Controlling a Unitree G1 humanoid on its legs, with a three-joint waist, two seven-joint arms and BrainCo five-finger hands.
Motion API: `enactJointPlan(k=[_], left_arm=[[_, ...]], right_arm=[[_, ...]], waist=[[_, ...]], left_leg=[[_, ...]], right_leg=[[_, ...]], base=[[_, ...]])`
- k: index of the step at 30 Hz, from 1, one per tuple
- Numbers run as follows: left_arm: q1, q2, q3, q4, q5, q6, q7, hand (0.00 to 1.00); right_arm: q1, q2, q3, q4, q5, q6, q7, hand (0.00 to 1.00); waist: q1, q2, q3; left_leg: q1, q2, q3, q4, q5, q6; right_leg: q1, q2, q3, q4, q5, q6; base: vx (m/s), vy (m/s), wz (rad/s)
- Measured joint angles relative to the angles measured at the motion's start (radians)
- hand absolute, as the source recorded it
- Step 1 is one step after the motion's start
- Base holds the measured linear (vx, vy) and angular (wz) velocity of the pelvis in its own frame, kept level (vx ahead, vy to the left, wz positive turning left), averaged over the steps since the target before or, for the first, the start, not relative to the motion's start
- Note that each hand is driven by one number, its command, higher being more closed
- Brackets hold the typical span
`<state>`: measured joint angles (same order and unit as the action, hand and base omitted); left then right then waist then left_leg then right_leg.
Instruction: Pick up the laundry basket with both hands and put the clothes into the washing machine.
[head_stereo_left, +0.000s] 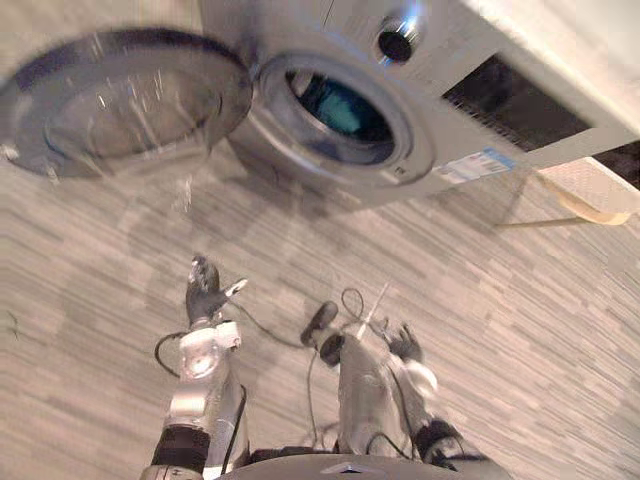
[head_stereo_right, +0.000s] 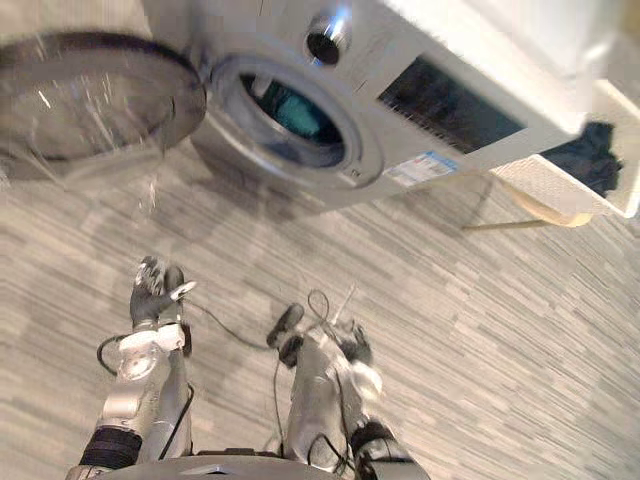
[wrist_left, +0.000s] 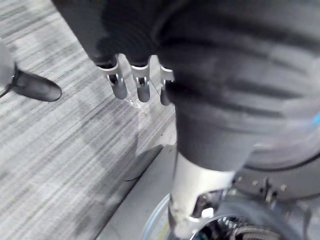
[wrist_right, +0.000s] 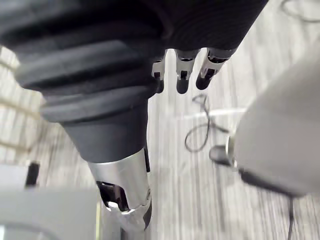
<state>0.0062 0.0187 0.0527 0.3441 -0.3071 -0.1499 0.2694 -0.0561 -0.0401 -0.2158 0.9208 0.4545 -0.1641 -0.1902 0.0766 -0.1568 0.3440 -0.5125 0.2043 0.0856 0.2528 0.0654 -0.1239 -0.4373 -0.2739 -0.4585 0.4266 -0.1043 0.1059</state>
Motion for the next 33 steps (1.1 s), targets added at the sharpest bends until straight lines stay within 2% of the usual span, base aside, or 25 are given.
enactJointPlan(k=[2, 5, 7, 8, 11, 16, 22, 28, 33], left_arm=[[0.0, 0.018, 0.033, 0.132, -0.01, 0.007, -0.038, 0.0], [-0.007, 0.042, 0.106, 0.411, 0.075, 0.046, -0.106, 0.0], [-0.011, 0.037, 0.196, 0.572, 0.069, 0.073, -0.128, 0.0], [-0.003, 0.038, 0.283, 0.673, 0.045, 0.096, -0.142, 0.0], [0.051, 0.04, 0.366, 0.76, 0.069, 0.127, -0.151, 0.0], [0.067, 0.031, 0.37, 0.802, 0.165, 0.148, -0.169, 0.0], [0.046, 0.028, 0.255, 0.805, 0.206, 0.134, -0.177, 0.0], [0.026, 0.032, 0.14, 0.804, 0.228, 0.122, -0.187, 0.0], [0.031, 0.036, 0.13, 0.805, 0.234, 0.118, -0.185, 0.0]], right_arm=[[0.079, -0.002, -0.089, 0.003, -0.037, 0.033, -0.011, 0.0], [0.125, -0.006, -0.205, 0.01, -0.072, 0.064, -0.017, 0.0], [0.12, -0.008, -0.274, 0.039, -0.091, 0.074, -0.017, 0.0], [0.123, -0.004, -0.308, 0.062, -0.101, 0.083, -0.017, 0.0], [0.134, 0.013, -0.343, 0.107, -0.107, 0.086, -0.007, 0.0], [0.137, 0.063, -0.394, 0.188, -0.15, 0.113, 0.001, 0.0], [0.14, 0.055, -0.384, 0.196, -0.187, 0.125, 0.016, 0.0], [0.137, 0.045, -0.308, 0.195, -0.183, 0.123, 0.038, 0.0], [0.132, 0.041, -0.296, 0.195, -0.178, 0.123, 0.038, 0.0]], waist=[[-0.004, 0.027, -0.069], [-0.031, 0.074, -0.173], [-0.05, 0.099, -0.214], [-0.055, 0.116, -0.238], [-0.065, 0.13, -0.303], [-0.077, 0.13, -0.339], [-0.087, 0.133, -0.35], [-0.095, 0.133, -0.351], [-0.096, 0.134, -0.351]], left_leg=[[0.092, 0.009, 0.041, -0.02, -0.016, -0.004], [0.211, 0.016, 0.11, -0.083, -0.023, -0.001], [0.283, 0.014, 0.149, -0.144, -0.017, -0.006], [0.347, 0.013, 0.17, -0.2, -0.005, -0.013], [0.441, 0.009, 0.203, -0.302, 0.024, -0.02], [0.508, -0.012, 0.23, -0.33, 0.017, -0.026], [0.551, -0.031, 0.239, -0.33, 0.003, -0.018], [0.565, -0.037, 0.232, -0.331, -0.006, -0.017], [0.557, -0.038, 0.232, -0.336, -0.009, -0.019]], right_leg=[[0.068, 0.014, 0.026, -0.038, 0.004, 0.006], [0.133, 0.04, 0.079, -0.111, 0.024, 0.014], [0.171, 0.058, 0.117, -0.162, 0.045, 0.02], [0.215, 0.077, 0.133, -0.22, 0.069, 0.021], [0.281, 0.113, 0.168, -0.336, 0.121, 0.022], [0.373, 0.118, 0.19, -0.454, 0.183, 0.023], [0.421, 0.107, 0.196, -0.486, 0.19, 0.028], [0.441, 0.103, 0.189, -0.498, 0.188, 0.027], [0.435, 0.102, 0.189, -0.502, 0.186, 0.03]], base=[[0.03, 0.0, -0.42], [0.03, 0.015, -0.62], [0.03, 0.023, -0.58], [0.03, 0.029, -0.44], [0.08, 0.042, -0.43], [0.09, 0.034, -0.17], [0.06, 0.012, -0.05], [0.01, 0.001, 0.03], [0.0, 0.0, 0.0]])
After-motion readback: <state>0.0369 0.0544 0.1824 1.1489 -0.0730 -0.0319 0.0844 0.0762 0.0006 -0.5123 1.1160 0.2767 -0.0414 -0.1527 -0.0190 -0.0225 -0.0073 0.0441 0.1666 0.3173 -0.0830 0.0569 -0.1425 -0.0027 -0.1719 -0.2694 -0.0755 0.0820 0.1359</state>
